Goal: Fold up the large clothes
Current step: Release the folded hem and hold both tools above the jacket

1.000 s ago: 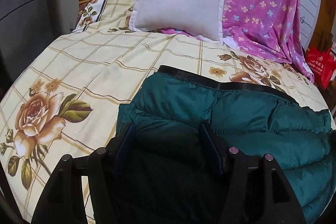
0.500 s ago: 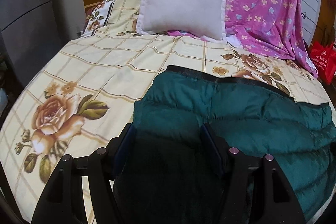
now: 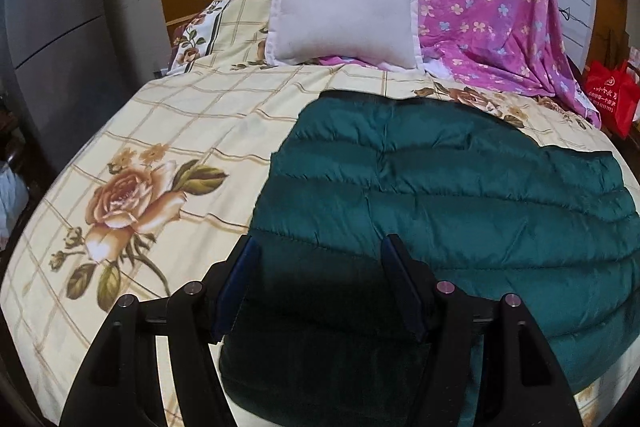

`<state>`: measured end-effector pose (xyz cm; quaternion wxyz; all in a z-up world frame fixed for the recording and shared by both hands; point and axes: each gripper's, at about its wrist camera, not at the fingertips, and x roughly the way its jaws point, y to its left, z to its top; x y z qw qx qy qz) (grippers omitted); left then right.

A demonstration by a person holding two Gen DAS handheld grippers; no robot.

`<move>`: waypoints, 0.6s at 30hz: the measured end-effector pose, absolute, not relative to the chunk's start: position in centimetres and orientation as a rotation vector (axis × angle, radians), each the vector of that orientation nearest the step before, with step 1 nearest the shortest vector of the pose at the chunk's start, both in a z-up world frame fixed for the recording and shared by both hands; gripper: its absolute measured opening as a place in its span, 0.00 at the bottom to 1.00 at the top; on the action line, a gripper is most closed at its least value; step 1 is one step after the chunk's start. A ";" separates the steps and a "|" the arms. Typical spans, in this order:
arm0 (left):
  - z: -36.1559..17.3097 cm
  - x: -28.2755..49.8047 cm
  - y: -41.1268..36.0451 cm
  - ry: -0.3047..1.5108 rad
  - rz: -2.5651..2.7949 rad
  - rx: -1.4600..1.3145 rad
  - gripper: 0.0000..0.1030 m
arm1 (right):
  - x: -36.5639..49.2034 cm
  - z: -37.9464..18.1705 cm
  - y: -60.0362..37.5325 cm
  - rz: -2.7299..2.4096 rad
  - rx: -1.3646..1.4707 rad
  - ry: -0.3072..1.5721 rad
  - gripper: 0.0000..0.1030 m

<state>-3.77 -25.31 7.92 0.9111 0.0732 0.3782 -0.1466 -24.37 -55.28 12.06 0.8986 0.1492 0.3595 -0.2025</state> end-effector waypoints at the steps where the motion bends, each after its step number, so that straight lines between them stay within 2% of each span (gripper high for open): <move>1: 7.8 -3.6 -25.4 0.781 -0.302 0.153 0.45 | -24.2 11.7 -55.5 -0.427 0.304 0.750 0.88; 7: 7.6 -2.5 -26.2 0.784 -0.299 0.173 0.45 | -23.2 9.1 -57.1 -0.452 0.290 0.797 0.89; 18: 7.4 -2.4 -26.3 0.797 -0.309 0.190 0.45 | -23.5 10.2 -57.2 -0.425 0.334 0.745 0.90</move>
